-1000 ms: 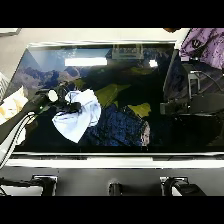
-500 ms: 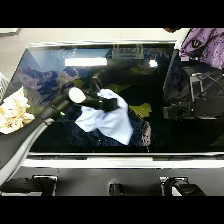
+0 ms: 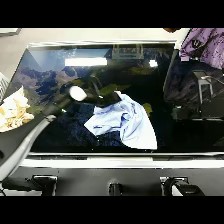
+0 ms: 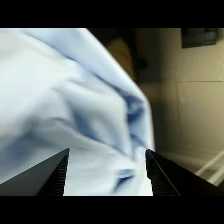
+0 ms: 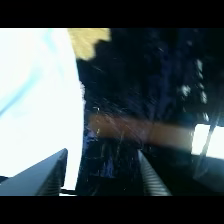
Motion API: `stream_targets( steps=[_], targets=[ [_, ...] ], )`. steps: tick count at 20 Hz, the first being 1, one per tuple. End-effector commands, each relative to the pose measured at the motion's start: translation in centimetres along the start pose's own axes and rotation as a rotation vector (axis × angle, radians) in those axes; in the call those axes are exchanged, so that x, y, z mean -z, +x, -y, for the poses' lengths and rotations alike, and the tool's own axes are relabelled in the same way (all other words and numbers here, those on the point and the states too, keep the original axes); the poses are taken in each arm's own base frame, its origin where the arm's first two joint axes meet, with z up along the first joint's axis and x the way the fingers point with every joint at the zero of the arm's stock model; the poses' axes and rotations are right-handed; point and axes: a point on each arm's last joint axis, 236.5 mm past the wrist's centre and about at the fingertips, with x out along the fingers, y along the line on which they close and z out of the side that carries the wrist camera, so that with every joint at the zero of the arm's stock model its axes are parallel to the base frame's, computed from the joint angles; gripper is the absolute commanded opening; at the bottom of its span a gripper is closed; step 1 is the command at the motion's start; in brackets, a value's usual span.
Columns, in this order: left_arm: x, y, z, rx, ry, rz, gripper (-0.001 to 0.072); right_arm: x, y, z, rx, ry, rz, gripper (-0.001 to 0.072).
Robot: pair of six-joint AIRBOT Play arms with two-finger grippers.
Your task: Fold the clothes and pants, and hang the long-sleeved shirts on hangers.
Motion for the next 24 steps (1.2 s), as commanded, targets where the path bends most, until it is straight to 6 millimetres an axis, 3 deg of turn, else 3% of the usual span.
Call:
stream_targets(
  steps=[1, 4, 5, 7, 9, 14, 21, 22, 24],
  targets=[
    [-3.7, -8.8, -8.3, -0.156, 0.022, -0.007, 0.0556, 3.7, 3.6, -0.4, -0.163, 0.215, -0.103, 0.0548],
    [-5.0, -14.5, -13.6, -0.209, -0.024, -0.011, 0.0552, 10.2, 8.4, -3.9, -0.349, 0.303, -0.301, 0.0570],
    [-5.0, -15.8, -15.0, -0.220, -0.053, -0.018, 0.0535, 11.8, 9.6, -4.7, -0.376, 0.332, -0.343, 0.0648],
    [-5.0, -17.9, -17.5, -0.237, -0.119, -0.023, 0.0534, 13.1, 11.0, -6.2, -0.441, 0.362, -0.352, 0.0664],
    [-4.9, -19.3, -18.9, -0.246, -0.159, -0.021, 0.0534, 14.1, 12.2, -6.3, -0.441, 0.376, -0.355, 0.0664],
    [-4.9, -20.2, -19.9, -0.251, -0.185, -0.020, 0.0535, 15.6, 13.5, -6.2, -0.445, 0.358, -0.399, 0.0662],
    [-4.8, -20.2, -20.1, -0.262, -0.183, -0.022, 0.0535, 15.3, 14.5, -5.2, -0.400, 0.371, -0.369, 0.0658],
    [-4.9, -20.2, -20.1, -0.263, -0.182, -0.020, 0.0535, 15.3, 14.7, -5.7, -0.421, 0.398, -0.371, 0.0623],
    [-4.9, -20.2, -20.3, -0.267, -0.165, -0.018, 0.0535, 15.8, 15.3, -6.5, -0.456, 0.444, -0.396, 0.0432]
  ],
)
